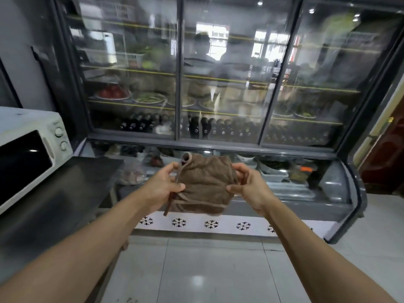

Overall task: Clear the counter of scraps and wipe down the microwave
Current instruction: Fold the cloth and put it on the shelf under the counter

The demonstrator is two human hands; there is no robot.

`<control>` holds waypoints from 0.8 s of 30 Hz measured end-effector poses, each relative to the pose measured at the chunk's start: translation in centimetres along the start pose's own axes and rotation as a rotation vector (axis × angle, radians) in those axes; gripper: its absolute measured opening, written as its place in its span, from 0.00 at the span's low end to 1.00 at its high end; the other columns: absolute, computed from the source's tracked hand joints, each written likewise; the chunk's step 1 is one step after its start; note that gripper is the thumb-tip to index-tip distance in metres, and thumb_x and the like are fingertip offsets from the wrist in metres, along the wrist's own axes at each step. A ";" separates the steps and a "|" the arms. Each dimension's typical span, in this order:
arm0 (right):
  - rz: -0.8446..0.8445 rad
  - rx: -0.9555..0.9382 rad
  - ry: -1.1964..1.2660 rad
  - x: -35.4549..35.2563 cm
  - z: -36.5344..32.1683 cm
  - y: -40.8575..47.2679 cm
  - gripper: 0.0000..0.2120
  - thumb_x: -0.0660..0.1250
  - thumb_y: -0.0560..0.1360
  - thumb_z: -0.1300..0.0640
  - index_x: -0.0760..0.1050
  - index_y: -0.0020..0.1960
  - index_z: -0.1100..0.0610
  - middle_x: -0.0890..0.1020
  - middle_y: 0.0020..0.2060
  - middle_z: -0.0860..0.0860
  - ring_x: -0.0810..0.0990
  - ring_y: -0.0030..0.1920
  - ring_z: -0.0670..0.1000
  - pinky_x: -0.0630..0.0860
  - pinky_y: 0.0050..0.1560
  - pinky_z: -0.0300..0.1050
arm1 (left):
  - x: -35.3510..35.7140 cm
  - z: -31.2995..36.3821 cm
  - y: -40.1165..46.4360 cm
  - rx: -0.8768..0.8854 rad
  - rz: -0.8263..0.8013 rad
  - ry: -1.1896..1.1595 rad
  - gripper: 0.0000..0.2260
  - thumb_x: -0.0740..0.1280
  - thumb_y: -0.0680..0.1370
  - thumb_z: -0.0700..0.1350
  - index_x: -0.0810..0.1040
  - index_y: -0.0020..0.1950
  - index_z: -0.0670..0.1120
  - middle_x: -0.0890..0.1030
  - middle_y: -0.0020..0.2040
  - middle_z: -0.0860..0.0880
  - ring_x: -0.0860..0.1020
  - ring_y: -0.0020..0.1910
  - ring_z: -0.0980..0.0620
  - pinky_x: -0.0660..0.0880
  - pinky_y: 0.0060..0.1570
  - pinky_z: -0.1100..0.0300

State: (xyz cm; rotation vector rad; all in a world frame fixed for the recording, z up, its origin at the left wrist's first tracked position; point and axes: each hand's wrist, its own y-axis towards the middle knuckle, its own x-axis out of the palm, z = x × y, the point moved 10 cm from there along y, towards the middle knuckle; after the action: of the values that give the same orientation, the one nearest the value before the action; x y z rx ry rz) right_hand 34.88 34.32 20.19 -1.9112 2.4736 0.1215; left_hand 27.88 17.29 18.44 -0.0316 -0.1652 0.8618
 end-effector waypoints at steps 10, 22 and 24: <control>-0.245 -0.172 -0.092 -2.7 -1.5 13.8 0.16 0.60 0.73 0.77 0.74 0.36 0.59 0.79 0.51 0.50 0.78 0.52 0.45 0.79 0.53 0.40 | -3.3 3.0 8.9 0.058 0.305 0.197 0.07 0.61 0.79 0.36 0.74 0.48 0.47 0.79 0.31 0.52 0.76 0.26 0.56 0.73 0.25 0.63; -0.665 0.079 -0.165 2.2 3.9 25.5 0.12 0.58 0.71 0.67 0.81 0.43 0.59 0.75 0.48 0.73 0.73 0.49 0.73 0.68 0.60 0.68 | -7.2 -1.8 12.3 -0.156 0.670 -0.146 0.11 0.61 0.79 0.50 0.76 0.55 0.45 0.79 0.47 0.43 0.78 0.47 0.45 0.77 0.50 0.52; -0.721 0.160 -0.120 4.2 5.3 25.8 0.07 0.63 0.74 0.64 0.79 0.46 0.58 0.78 0.50 0.67 0.76 0.51 0.67 0.72 0.60 0.61 | -8.3 -2.2 12.1 -0.156 0.745 -0.128 0.10 0.67 0.76 0.44 0.74 0.56 0.44 0.79 0.47 0.44 0.79 0.45 0.47 0.79 0.44 0.56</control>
State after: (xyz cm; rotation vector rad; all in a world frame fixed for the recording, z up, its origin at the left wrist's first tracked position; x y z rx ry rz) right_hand 8.65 37.14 16.06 -2.4759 1.5344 0.0233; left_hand 13.77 18.98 14.02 -0.1927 -0.3517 1.5940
